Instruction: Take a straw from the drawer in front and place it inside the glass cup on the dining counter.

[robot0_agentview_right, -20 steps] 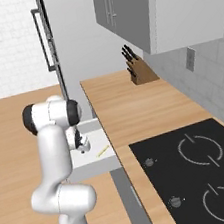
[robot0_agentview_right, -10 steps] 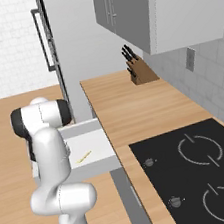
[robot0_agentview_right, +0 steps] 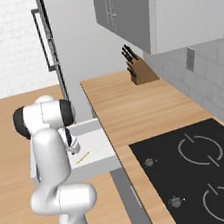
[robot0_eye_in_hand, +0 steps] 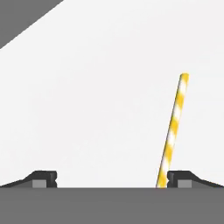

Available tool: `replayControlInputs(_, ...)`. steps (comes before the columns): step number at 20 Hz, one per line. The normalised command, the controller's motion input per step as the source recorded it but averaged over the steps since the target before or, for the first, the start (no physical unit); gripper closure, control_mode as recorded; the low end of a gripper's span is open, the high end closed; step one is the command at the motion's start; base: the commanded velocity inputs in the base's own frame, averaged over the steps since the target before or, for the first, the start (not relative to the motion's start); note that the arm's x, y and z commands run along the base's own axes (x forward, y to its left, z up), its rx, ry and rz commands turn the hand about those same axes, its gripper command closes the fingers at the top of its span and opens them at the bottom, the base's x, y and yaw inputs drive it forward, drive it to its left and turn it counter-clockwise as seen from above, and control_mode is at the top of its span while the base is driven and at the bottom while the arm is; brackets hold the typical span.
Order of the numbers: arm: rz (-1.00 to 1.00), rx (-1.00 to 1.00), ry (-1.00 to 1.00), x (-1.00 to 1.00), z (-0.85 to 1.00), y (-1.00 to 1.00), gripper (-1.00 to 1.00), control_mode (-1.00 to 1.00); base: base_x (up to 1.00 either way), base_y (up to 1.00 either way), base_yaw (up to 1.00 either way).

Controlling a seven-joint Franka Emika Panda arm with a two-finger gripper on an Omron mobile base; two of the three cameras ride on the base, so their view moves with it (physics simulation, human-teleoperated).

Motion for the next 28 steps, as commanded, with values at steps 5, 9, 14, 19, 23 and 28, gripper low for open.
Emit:
replayControlInputs(5,-0.07,-0.01,0.00,0.09,-0.01,-0.77,-1.00,-1.00,0.00,0.00,0.00)
replayControlInputs(9,-0.03,0.00,0.00,0.00,-0.16,-0.36,-1.00,-1.00,0.00,0.00,0.00)
replayControlInputs(14,-0.03,0.00,0.00,0.22,-0.25,-0.33,-1.00,-1.00,0.00,0.00,0.00)
replayControlInputs(19,-0.02,0.00,0.00,0.34,-0.35,-0.09,-1.00,-1.00,0.00,0.00,0.00)
replayControlInputs(23,-0.03,0.00,0.01,0.33,-0.19,0.19,-1.00,-1.00,0.00,0.00,0.00)
replayControlInputs(28,-0.05,0.00,0.02,0.14,-0.13,0.26,-1.00,-1.00,0.00,0.00,0.00)
